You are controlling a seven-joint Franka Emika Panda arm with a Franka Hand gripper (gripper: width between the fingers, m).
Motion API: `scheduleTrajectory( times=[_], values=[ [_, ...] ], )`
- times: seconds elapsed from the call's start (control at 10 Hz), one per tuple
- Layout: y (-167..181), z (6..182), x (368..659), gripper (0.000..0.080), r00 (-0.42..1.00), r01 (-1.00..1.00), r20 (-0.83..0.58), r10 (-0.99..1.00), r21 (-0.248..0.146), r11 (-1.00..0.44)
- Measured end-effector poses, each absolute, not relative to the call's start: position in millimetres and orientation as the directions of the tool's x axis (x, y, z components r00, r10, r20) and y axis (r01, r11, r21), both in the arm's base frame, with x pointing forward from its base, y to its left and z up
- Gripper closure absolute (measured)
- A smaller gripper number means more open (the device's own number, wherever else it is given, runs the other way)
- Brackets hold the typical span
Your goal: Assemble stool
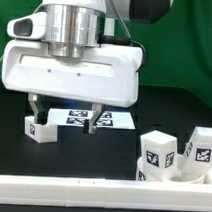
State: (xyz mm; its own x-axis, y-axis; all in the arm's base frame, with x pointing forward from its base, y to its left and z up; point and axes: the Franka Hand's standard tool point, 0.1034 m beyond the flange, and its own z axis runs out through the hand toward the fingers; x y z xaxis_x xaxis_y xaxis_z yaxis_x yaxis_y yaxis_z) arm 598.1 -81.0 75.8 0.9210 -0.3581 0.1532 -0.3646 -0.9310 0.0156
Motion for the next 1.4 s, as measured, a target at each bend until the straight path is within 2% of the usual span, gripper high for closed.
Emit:
scheduleTrajectory(
  times=[0.4, 0.8, 0.9, 1.3, 1.4],
  values=[
    [-97, 66.0, 590, 0.015, 0.988, 0.086, 0.114, 0.099, 0.113, -0.99],
    [-100, 66.4, 590, 0.015, 0.946, 0.299, 0.082, 0.313, 0.144, -0.943],
    [-101, 65.9, 589, 0.015, 0.941, 0.316, 0.078, 0.329, 0.145, -0.938],
    [-95, 50.5, 544, 0.015, 0.969, 0.248, -0.008, 0.248, 0.073, -0.966],
    [-98, 51.9, 545, 0.015, 0.97, 0.244, -0.004, 0.244, 0.075, -0.967]
  ],
)
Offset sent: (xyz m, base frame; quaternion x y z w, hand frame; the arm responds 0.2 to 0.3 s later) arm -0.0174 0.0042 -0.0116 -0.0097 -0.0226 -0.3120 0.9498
